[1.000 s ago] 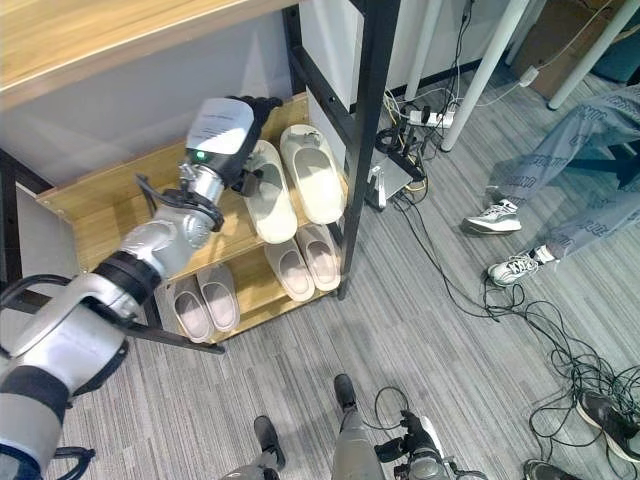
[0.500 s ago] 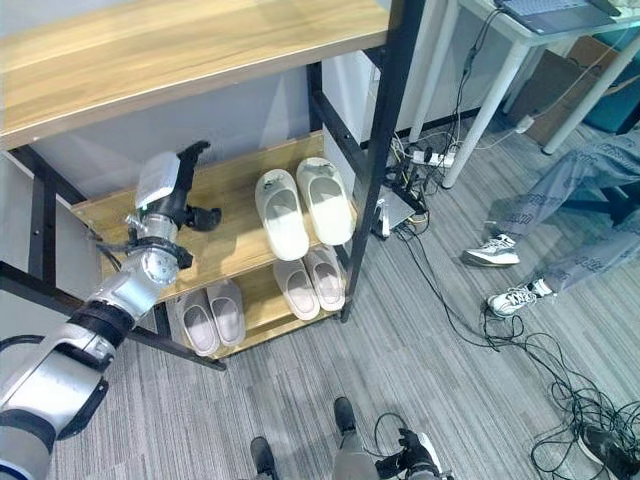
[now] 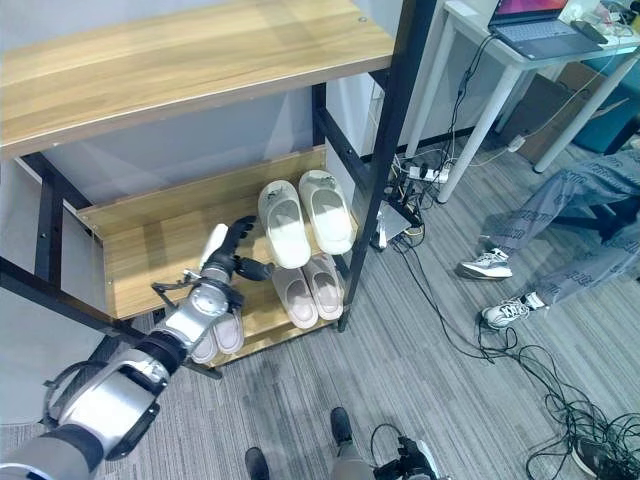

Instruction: Arrange the slippers neatly on the shoe rack.

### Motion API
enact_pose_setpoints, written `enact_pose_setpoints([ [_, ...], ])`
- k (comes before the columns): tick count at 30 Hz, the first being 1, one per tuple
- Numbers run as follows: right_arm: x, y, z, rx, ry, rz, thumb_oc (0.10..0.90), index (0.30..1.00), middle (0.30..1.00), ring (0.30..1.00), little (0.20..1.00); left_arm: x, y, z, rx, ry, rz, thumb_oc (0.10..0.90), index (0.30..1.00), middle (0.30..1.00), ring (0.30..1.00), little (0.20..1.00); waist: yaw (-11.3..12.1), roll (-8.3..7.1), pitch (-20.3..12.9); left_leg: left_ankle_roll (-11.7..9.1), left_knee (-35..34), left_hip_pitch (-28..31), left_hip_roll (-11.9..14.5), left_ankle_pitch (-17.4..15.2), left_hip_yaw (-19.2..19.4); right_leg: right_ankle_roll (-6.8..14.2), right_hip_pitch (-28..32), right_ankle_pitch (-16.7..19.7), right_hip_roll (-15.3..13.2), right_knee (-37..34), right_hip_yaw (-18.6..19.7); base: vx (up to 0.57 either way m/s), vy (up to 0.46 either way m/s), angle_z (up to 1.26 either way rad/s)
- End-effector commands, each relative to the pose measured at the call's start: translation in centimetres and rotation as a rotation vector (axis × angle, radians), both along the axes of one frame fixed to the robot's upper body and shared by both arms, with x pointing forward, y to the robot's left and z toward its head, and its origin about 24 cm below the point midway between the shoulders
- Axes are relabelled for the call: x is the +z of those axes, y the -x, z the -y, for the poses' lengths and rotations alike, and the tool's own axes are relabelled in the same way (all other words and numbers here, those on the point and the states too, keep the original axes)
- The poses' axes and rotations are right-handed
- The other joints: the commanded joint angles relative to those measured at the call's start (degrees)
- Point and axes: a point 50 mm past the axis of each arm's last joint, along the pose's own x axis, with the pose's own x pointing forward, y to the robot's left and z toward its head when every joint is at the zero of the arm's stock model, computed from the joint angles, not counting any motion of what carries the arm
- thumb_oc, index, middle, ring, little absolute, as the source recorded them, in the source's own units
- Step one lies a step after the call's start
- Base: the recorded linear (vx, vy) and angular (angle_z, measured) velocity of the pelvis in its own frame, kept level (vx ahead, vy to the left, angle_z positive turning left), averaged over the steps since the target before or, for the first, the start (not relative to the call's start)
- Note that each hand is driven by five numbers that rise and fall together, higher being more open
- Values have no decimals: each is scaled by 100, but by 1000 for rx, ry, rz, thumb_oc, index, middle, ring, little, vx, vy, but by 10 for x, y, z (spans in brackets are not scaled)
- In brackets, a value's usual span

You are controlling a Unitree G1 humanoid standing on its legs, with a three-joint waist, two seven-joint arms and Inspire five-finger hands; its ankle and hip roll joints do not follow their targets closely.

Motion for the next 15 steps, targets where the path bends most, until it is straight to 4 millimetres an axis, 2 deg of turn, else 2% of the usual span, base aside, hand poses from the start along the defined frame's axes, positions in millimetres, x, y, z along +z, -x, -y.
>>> enact_pose_setpoints([
  [1,9,-21,10,-5,28,56,800,900,900,900,900,60,-24,21,-49,61,161,800,900,900,900,900,59,376,168,15,-34,-69,-53,-431,-555,162,297,-984,364,183,-638,0,0,0],
  [5,8,-19,10,-7,31,47,800,900,900,900,900,53,-22,37,-87,58,128,800,900,900,900,900,34,369,169,16,-34,-61,-40,-433,-544,149,297,-996,374,195,-620,0,0,0],
  [6,8,-19,10,-7,31,47,800,900,900,900,900,53,-22,37,-87,58,128,800,900,900,900,900,35,369,170,16,-34,-60,-40,-434,-543,149,298,-996,374,195,-619,0,0,0],
  [7,9,-21,10,-5,32,48,800,900,900,900,900,52,-21,47,-107,74,121,800,900,900,900,900,15,371,160,17,-34,-45,-40,-441,-541,146,307,-1003,376,200,-611,0,0,0],
  [15,11,-27,11,3,39,64,800,900,900,900,900,56,-17,79,-182,129,111,800,900,900,900,900,-47,382,170,24,-34,-39,-42,-448,-519,143,284,-997,381,206,-565,0,0,0],
])
